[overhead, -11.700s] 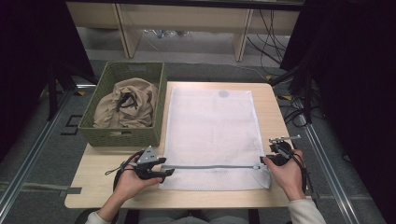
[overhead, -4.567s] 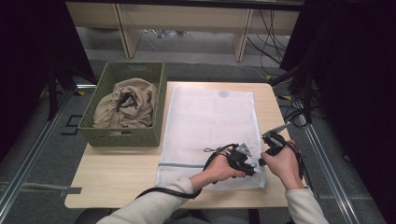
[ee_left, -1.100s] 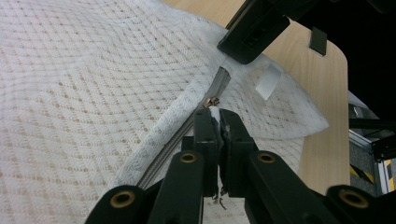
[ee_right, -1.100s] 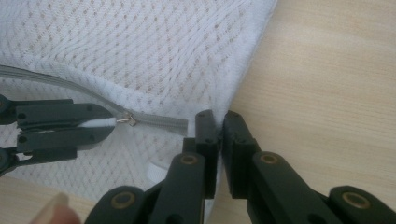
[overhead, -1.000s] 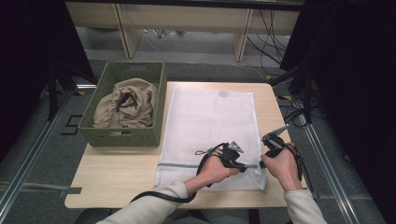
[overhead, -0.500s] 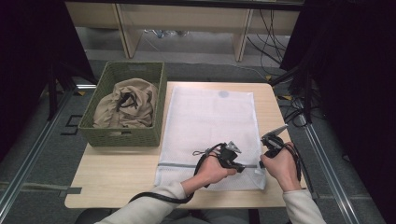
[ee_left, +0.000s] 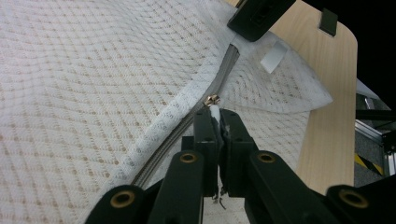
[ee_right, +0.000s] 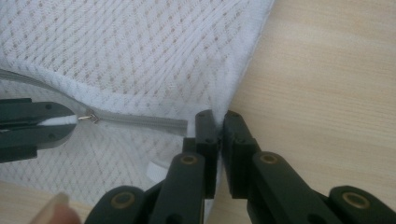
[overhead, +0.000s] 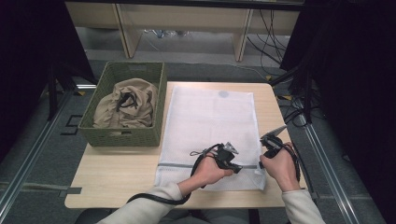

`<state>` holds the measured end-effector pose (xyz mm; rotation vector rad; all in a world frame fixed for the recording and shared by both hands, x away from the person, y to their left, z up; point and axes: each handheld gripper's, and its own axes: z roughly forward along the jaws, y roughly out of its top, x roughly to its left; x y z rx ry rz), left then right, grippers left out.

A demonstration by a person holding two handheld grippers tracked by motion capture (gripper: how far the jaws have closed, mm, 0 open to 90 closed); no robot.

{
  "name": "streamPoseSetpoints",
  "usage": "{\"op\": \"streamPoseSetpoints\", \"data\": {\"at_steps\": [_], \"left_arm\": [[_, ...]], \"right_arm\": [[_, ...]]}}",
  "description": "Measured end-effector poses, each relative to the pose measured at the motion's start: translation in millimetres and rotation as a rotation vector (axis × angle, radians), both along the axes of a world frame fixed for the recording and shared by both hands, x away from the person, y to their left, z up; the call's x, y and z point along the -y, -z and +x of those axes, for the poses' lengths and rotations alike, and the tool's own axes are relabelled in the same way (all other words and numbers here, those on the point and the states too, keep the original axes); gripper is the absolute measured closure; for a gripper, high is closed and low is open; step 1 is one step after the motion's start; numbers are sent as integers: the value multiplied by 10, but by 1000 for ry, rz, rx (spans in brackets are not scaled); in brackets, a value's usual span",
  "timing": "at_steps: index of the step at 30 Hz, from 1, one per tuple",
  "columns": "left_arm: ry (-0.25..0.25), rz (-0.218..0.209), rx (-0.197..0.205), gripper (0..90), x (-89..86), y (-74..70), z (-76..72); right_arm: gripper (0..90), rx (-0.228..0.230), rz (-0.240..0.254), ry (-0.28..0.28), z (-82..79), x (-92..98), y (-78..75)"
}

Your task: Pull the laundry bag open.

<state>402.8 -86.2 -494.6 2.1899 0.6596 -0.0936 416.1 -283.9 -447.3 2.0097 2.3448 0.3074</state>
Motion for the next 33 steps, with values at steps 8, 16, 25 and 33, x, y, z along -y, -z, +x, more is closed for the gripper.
{"op": "streamPoseSetpoints", "data": {"at_steps": [8, 16, 25, 33], "left_arm": [[-17, -7, 4, 867, -26, 2, 13], [-26, 9, 10, 867, -96, -15, 11], [-34, 0, -1, 867, -196, -27, 23], [-31, -6, 0, 867, -204, -21, 1]], "right_arm": [[867, -10, -31, -7, 0, 5, -33], [867, -24, -16, 35, -5, -33, -35], [867, -5, -26, -10, 7, 0, -24], [867, -20, -16, 7, 12, 5, -5]]}}
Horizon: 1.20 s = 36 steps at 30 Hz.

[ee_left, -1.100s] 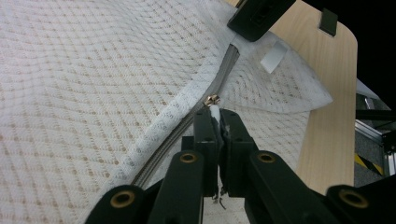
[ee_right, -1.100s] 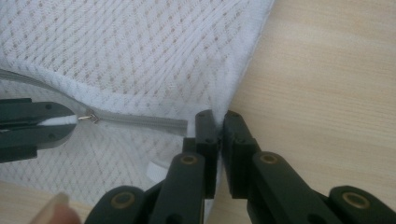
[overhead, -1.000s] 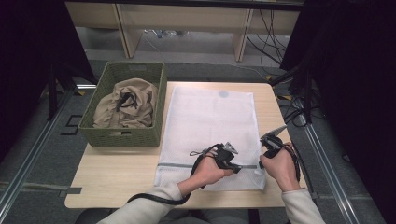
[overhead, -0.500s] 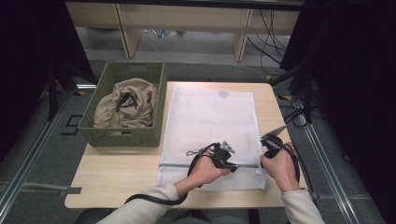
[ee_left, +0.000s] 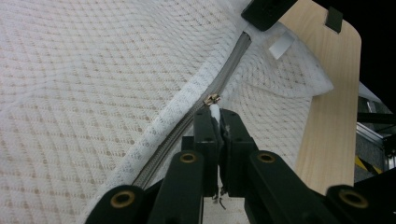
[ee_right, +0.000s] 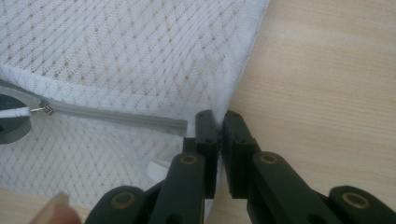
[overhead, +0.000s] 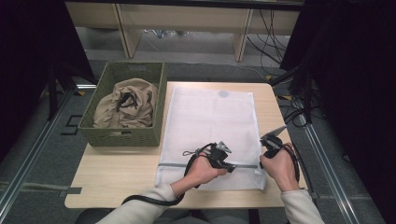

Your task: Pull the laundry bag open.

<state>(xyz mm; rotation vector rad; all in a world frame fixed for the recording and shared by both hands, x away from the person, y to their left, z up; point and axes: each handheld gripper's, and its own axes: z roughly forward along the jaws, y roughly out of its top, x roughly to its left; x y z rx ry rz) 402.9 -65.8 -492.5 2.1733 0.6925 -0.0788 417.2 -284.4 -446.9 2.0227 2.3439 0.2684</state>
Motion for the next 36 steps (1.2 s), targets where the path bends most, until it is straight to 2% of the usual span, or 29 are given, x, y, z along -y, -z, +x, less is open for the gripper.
{"op": "streamPoseSetpoints", "data": {"at_steps": [7, 8, 9, 10, 11, 12, 13, 15, 16, 20, 22, 23, 24, 25, 26, 27, 28, 29, 31, 32, 35, 36], "left_arm": [[2, 8, 5, 867, -19, 10, -22], [-10, 32, 19, 867, -63, 14, -12], [-10, 32, 19, 867, -63, 14, -12], [-13, 20, 1, 867, -90, 11, -6], [-8, 8, -8, 867, -114, 5, -2], [-13, 6, -14, 867, -125, -2, -4], [-7, 13, 1, 867, -132, -12, -5], [-15, 14, -3, 867, -144, -22, -1], [-13, 9, -1, 867, -154, -23, 6], [-14, 15, -6, 867, -177, -4, -2], [-17, 13, -4, 867, -176, 3, -13], [-20, 20, -2, 867, -178, 4, -16], [-16, 38, 17, 867, -191, 2, -11], [-20, 31, 14, 867, -201, 4, -13], [-20, 34, 12, 867, -219, 4, -7], [-24, 18, 3, 867, -229, 5, -14], [-25, 24, 1, 867, -241, 1, -12], [-23, 28, 4, 867, -246, -3, -13], [-25, 21, 7, 867, -254, -11, -13], [-23, 20, 7, 867, -263, -15, -11], [-27, 16, 3, 867, -277, -10, -17], [-25, 19, 2, 867, -279, -8, -17]], "right_arm": [[868, 1, 2, -1, -4, -26, 3], [868, 0, -11, 5, -2, -31, 10], [868, 0, -11, 5, -2, -31, 10], [868, 26, -49, 11, 5, 12, 12], [868, -2, -22, 42, 3, 24, 7], [868, 9, 1, 25, 5, 53, 15], [868, 10, -4, 37, -8, 25, 1], [868, 8, -22, 26, -3, -13, -1], [867, 11, -19, 5, 1, -13, 2], [868, -3, -8, 16, 7, -11, 18], [868, 7, -13, 3, 5, -14, 22], [868, 5, -9, 14, 0, -26, 16], [868, 10, -25, 10, 3, -22, 25], [868, 13, -50, 7, 9, -7, 27], [867, 10, -39, 41, 5, -2, 29], [868, 6, -25, 24, 10, 29, 30], [868, 10, -15, 20, 9, 42, 26], [868, 2, -16, 39, 2, 22, 21], [868, -2, -30, 29, 11, -2, 21], [868, 8, -24, 30, 3, -17, 23], [868, -1, -17, 32, 3, -17, 24], [868, -9, -14, 52, -5, -37, 18]]}}
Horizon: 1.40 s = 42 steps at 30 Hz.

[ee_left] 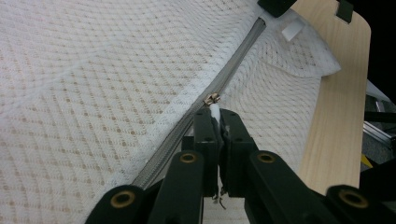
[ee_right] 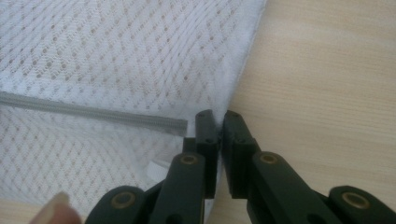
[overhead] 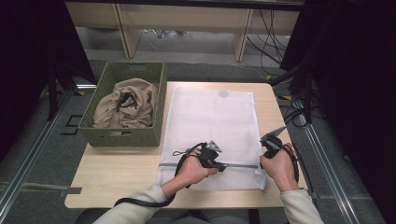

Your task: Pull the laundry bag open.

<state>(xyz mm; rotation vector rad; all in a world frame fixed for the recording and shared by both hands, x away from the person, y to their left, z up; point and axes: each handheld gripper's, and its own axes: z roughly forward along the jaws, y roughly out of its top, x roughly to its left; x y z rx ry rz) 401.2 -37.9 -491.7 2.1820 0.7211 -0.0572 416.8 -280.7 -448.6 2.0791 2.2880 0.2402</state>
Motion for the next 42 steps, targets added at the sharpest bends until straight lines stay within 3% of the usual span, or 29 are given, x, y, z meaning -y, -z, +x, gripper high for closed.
{"op": "streamPoseSetpoints", "data": {"at_steps": [2, 3, 6, 9, 10, 12, 13, 15, 18, 19, 20, 21, 22, 24, 25, 29, 33, 36, 41, 42], "left_arm": [[-5, 20, 19, 867, -13, 1, 4], [-5, 10, 8, 867, -29, 1, 9], [-10, 11, 3, 867, -55, -5, 11], [-5, 7, 6, 867, -64, -12, 12], [-8, 11, 5, 867, -71, -13, 11], [-11, 14, 5, 867, -74, -9, 2], [-6, 24, 17, 867, -86, -6, 5], [-7, 8, 0, 867, -117, -2, 3], [-14, 4, 1, 867, -128, -1, 2], [-9, 12, 4, 867, -137, -4, 7], [-11, 8, -2, 867, -144, -8, 3], [-10, 15, 3, 867, -150, -9, 5], [-15, 21, 12, 867, -158, -11, 3], [-24, 13, -3, 867, -187, -5, 3], [-12, 12, -5, 867, -201, -6, 10], [-27, 7, -7, 867, -256, -6, 6], [-23, 19, -1, 867, -302, -14, 0], [-34, 28, 5, 867, -365, -15, 4], [-51, 8, -8, 867, -445, -18, 3], [-53, 15, -13, 867, -462, -18, 7]], "right_arm": [[868, 6, -17, 0, -1, -2, 1], [868, 11, -26, -17, 9, 23, 6], [868, 19, -1, -28, 9, 55, 14], [868, 6, -23, 3, -1, -9, 1], [868, 17, -19, -30, 7, 16, 12], [868, 5, -8, 2, -2, -7, 10], [868, 9, -26, -39, 6, 18, 16], [868, 11, -40, -27, 8, 29, 21], [868, 22, -21, -26, 5, 24, 31], [868, 2, -24, 14, -1, -14, 18], [868, 15, -25, -35, 8, 15, 27], [868, 17, -23, -41, 11, 17, 31], [868, 0, -28, 1, 1, -14, 17], [868, 34, -33, -24, 7, 30, 45], [868, 6, -22, -20, 9, 48, 25], [868, 12, -21, -40, 12, 55, 28], [868, 24, -29, -34, 8, 35, 29], [868, 0, -22, -13, 10, 48, 21], [868, 10, -18, -10, 10, 55, 30], [868, -5, -13, 20, 3, 23, 21]]}}
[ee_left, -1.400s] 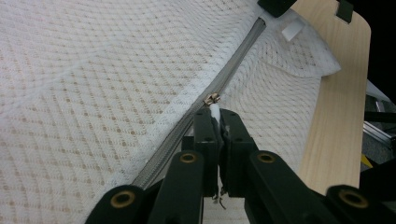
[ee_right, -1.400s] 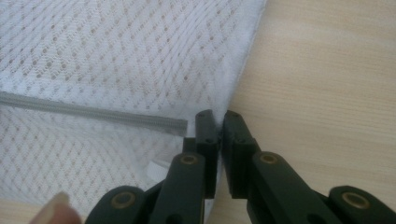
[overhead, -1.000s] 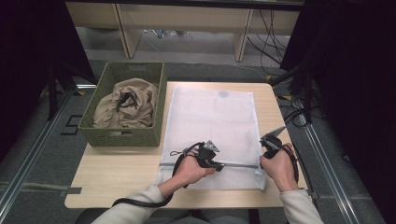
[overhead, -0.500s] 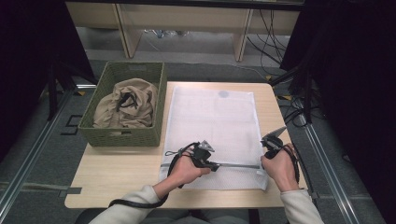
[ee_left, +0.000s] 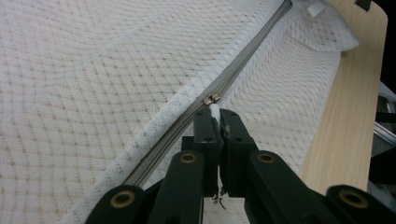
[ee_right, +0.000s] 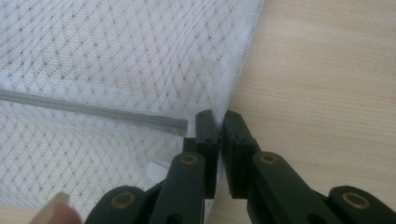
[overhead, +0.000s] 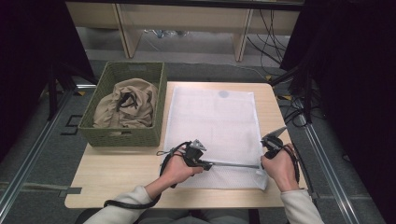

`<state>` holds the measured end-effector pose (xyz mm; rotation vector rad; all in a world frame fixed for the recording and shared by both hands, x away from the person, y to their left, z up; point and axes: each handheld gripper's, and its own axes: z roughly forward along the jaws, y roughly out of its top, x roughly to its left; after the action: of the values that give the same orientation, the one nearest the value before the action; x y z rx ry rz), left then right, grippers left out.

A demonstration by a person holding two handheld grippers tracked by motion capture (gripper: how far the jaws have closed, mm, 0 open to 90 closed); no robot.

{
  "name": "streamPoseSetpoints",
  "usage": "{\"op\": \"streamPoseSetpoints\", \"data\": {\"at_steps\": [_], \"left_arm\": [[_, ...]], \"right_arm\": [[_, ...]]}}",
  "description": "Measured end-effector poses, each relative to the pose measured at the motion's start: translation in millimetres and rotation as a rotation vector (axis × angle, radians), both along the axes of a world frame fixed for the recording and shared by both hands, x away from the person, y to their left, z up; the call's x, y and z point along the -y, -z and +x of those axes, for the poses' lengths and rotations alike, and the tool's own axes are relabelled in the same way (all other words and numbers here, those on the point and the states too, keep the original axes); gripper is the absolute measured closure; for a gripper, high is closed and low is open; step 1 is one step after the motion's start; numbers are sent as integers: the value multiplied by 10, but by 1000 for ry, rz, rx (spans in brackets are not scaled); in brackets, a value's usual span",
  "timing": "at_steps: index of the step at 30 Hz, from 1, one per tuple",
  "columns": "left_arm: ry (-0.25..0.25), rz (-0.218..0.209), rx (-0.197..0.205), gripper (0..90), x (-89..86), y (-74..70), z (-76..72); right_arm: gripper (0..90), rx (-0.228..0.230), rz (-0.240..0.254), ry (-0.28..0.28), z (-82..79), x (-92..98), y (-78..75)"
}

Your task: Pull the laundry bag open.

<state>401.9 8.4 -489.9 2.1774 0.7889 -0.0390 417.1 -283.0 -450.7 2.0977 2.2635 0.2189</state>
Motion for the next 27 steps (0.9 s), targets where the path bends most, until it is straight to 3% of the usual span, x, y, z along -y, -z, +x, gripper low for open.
{"op": "streamPoseSetpoints", "data": {"at_steps": [1, 2, 18, 19, 22, 24, 25, 26, 27], "left_arm": [[5, 0, 6, 867, -6, 0, 1], [4, -1, 6, 867, -11, 1, -2], [-1, 3, 7, 867, -74, -19, -20], [1, 4, 13, 867, -75, -20, -20], [-6, 8, 19, 867, -70, -21, -32], [-3, 23, 32, 867, -96, -25, -20], [-21, 22, 25, 867, -98, -26, -28], [-16, 18, 29, 867, -104, -34, -30], [-13, 19, 25, 867, -108, -40, -33]], "right_arm": [[868, 13, -3, -47, 4, 17, 12], [868, 23, -5, -55, 4, 15, 17], [868, 7, 0, -48, 7, 16, 7], [868, 27, 1, -50, 4, 20, 17], [868, 27, 2, -50, 3, 20, 17], [868, 25, -34, -43, 4, 23, 6], [868, 1, -22, 30, -4, -11, -13], [868, 21, -2, -33, 5, 44, 5], [868, 20, -5, -30, 2, 38, -1]]}}
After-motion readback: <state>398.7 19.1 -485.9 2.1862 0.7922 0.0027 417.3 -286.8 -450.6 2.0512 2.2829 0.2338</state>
